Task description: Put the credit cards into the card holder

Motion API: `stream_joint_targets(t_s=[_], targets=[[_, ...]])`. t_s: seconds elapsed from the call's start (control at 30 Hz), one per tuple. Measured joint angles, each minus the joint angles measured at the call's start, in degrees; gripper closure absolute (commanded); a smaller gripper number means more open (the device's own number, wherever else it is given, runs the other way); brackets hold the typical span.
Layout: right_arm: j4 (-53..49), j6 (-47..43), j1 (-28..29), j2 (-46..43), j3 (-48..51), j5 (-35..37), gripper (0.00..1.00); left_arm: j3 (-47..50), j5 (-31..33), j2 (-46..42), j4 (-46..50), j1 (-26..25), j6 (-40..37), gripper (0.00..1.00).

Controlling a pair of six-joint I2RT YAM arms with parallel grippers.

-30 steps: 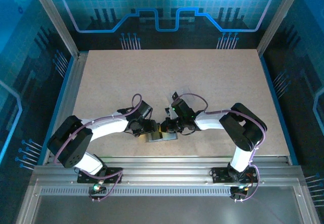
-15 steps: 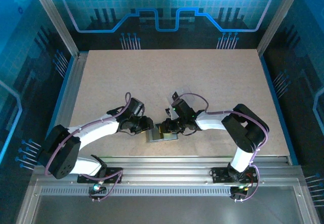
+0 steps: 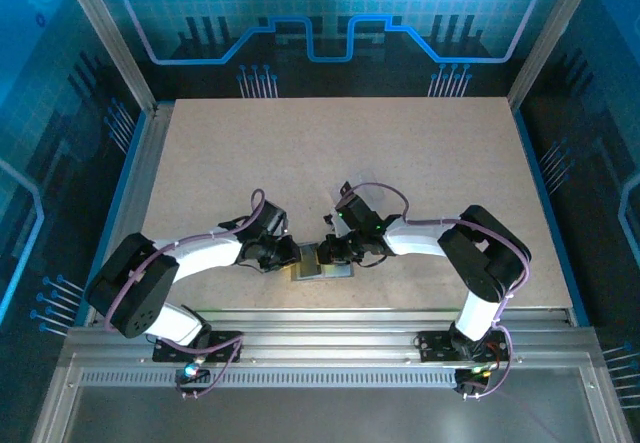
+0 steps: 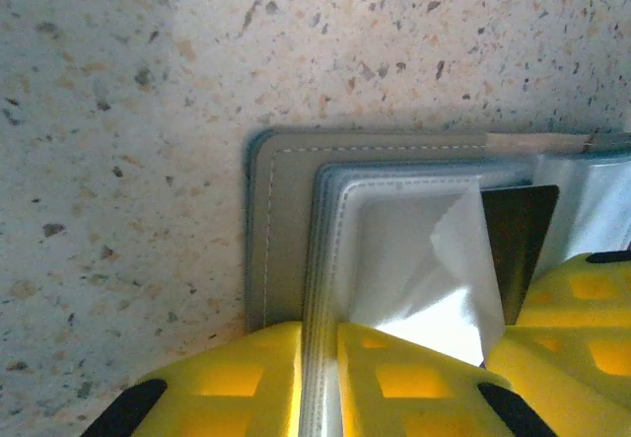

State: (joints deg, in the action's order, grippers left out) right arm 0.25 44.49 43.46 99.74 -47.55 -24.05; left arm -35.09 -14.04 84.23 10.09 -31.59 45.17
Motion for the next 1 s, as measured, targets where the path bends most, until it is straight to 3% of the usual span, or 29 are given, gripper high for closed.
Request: stream_joint_targets(t_s=[0.13, 0.23, 0.37, 0.5, 0.73, 1.0], targets=[[-1.25, 0.07, 0.07, 0.02, -0.83, 0.61, 0.91, 0.74, -0.37, 0.0, -1.6, 0.11, 0.68, 0.83], [-1.53, 0.31, 0.35, 0.44, -1.03, 1.14, 0.86, 0.98, -0.37, -0.13, -2.1, 0.09, 1.46, 0.83], [-4.24, -0.04, 0.9, 1.25, -2.75, 2.67, 0.67, 1.2, -0.35, -0.2, -3.17, 0.0, 1.7, 0.82], [-8.44, -2.08, 1.97, -0.13, -4.85, 5.73, 0.55, 1.53, -0.42, 0.09, -4.72, -0.44, 2.16, 0.82], [-20.31, -5.18, 2.78, -7.06, -7.54, 15.52, 0.43, 1.57, -0.87, 1.31, -7.43, -0.83, 2.93, 0.82], [-33.46, -5.6, 6.8, -11.76, -7.58, 33.77, 0.31, 1.88, -0.85, 1.46, -8.7, -1.38, 2.99, 0.82]])
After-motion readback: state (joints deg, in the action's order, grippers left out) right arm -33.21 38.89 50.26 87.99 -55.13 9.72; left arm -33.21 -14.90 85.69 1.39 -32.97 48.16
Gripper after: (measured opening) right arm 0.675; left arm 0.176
